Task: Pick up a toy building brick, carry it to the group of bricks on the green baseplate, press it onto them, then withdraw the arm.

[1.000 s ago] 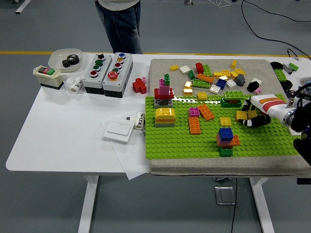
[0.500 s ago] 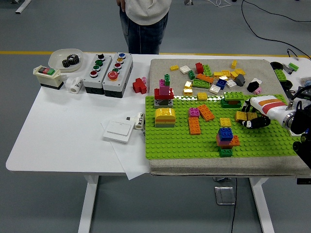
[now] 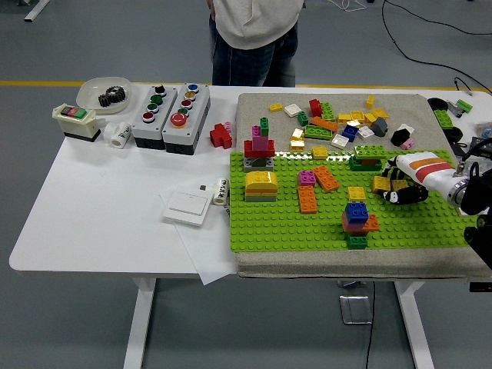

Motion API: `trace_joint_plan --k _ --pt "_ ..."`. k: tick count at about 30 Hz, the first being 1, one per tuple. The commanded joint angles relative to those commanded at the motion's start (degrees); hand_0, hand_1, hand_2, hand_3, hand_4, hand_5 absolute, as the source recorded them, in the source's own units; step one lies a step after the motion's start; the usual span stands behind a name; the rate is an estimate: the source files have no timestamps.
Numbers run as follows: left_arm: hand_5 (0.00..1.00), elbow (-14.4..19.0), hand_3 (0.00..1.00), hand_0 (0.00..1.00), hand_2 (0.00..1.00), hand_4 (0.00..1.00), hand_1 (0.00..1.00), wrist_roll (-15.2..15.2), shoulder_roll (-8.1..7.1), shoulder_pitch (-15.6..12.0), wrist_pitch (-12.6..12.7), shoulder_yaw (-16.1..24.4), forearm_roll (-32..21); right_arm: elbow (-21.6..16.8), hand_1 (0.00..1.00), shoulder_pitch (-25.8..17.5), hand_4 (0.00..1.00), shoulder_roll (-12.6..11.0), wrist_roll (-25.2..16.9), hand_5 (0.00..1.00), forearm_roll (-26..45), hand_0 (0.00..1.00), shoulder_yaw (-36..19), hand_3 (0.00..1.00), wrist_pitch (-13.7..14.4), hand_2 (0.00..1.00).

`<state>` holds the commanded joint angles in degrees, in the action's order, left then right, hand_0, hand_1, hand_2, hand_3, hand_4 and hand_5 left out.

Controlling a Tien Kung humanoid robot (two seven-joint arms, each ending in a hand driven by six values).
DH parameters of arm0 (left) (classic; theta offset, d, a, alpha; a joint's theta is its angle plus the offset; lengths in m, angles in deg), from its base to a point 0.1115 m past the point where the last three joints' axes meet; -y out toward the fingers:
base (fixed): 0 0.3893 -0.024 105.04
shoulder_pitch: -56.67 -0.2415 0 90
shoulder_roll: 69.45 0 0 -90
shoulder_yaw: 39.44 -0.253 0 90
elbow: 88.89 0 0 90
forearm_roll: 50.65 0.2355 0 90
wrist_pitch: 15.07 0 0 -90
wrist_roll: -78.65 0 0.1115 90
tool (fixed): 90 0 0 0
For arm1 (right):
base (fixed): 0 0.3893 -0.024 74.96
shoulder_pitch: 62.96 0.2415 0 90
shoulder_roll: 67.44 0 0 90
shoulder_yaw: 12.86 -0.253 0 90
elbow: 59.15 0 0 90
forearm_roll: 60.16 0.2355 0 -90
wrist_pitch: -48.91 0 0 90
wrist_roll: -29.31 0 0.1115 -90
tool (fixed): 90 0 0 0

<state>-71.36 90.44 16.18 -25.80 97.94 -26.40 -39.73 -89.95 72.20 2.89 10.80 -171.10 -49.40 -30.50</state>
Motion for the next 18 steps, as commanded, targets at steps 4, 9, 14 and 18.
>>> trace_joint_plan --k 4,9,14,18 --pt "0.668 0.0 0.589 0.742 0.725 0.644 0.726 0.0 -0.02 0.0 0.0 0.1 0.1 -0.3 0.476 0.0 0.654 -0.2 -0.2 0.464 0.1 0.508 -0.4 0.487 0.6 0.516" --pt "0.668 0.0 0.589 0.742 0.726 0.644 0.726 -0.1 -0.01 0.0 0.0 -0.1 -0.1 -1.0 0.476 0.0 0.646 -0.6 -0.5 0.459 0.3 0.504 -0.5 0.487 1.1 0.514" --pt "0.668 -0.1 0.589 0.742 0.725 0.644 0.726 -0.2 -0.02 0.0 -0.1 -0.2 -0.4 -1.7 0.475 0.0 0.640 -0.9 -0.7 0.458 0.3 0.502 -0.8 0.485 1.4 0.513" --pt "0.668 -0.1 0.589 0.742 0.725 0.644 0.726 -0.3 -0.01 0.1 -0.1 -0.4 -0.7 -2.4 0.475 -0.1 0.640 -1.4 -0.7 0.458 0.3 0.502 -1.4 0.485 1.5 0.513"
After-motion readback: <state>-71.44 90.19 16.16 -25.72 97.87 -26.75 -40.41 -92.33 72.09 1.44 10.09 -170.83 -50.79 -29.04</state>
